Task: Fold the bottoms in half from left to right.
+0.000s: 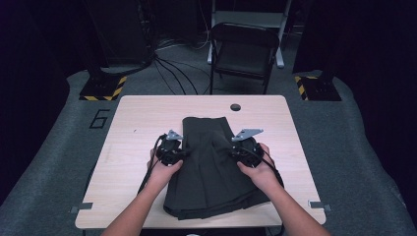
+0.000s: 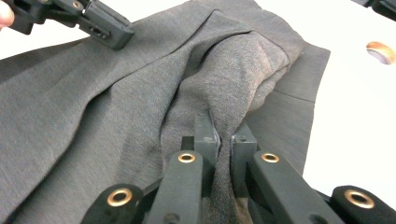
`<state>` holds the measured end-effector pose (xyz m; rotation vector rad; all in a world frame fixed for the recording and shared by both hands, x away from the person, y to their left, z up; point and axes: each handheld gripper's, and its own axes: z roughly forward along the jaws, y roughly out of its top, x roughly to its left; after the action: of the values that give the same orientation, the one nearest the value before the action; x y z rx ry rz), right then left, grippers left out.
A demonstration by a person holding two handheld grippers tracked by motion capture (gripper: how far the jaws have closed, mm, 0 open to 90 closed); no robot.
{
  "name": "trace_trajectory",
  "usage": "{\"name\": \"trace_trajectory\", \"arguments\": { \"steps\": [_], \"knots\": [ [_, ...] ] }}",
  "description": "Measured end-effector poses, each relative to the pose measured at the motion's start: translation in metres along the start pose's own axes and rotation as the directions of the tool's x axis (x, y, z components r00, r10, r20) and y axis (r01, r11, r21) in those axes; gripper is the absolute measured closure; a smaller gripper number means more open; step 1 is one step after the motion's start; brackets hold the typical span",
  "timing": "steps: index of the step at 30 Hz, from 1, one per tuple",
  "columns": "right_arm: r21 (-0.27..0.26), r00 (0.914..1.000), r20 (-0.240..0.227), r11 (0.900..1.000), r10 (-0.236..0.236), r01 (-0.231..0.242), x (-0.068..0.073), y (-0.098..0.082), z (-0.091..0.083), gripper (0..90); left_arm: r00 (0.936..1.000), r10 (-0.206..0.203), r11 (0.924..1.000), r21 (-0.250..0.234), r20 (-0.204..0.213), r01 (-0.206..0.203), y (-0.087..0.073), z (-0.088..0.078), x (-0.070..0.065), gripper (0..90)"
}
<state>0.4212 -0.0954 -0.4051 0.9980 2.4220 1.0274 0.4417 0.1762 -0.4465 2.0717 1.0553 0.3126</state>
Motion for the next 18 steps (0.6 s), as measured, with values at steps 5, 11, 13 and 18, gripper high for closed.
{"name": "trace_trajectory", "arguments": {
  "steps": [5, 11, 13, 18],
  "knots": [
    [0.005, 0.9992, 0.032, 1.000, 0.022, -0.022, -0.012, -0.008, -0.011, 85.4, 0.9994, 0.021, 0.9997, 0.011, 0.026, -0.021, 0.005, 0.012, -0.009, 85.4],
    [0.068, 0.9947, 0.048, 0.993, 0.091, -0.094, -0.030, -0.037, -0.001, 85.4, 0.9991, 0.037, 0.9975, 0.059, 0.022, -0.038, 0.000, 0.033, -0.017, 84.1],
    [0.107, 0.9900, 0.048, 0.985, 0.133, -0.137, -0.036, -0.050, 0.008, 85.4, 0.9985, 0.051, 0.9953, 0.082, 0.018, -0.052, -0.003, 0.038, -0.020, 82.3],
    [0.173, 0.9843, 0.057, 0.969, 0.167, -0.174, -0.046, -0.076, 0.031, 84.7, 0.9983, 0.055, 0.9938, 0.096, 0.019, -0.057, -0.010, 0.042, -0.019, 73.8]
  ]
}}
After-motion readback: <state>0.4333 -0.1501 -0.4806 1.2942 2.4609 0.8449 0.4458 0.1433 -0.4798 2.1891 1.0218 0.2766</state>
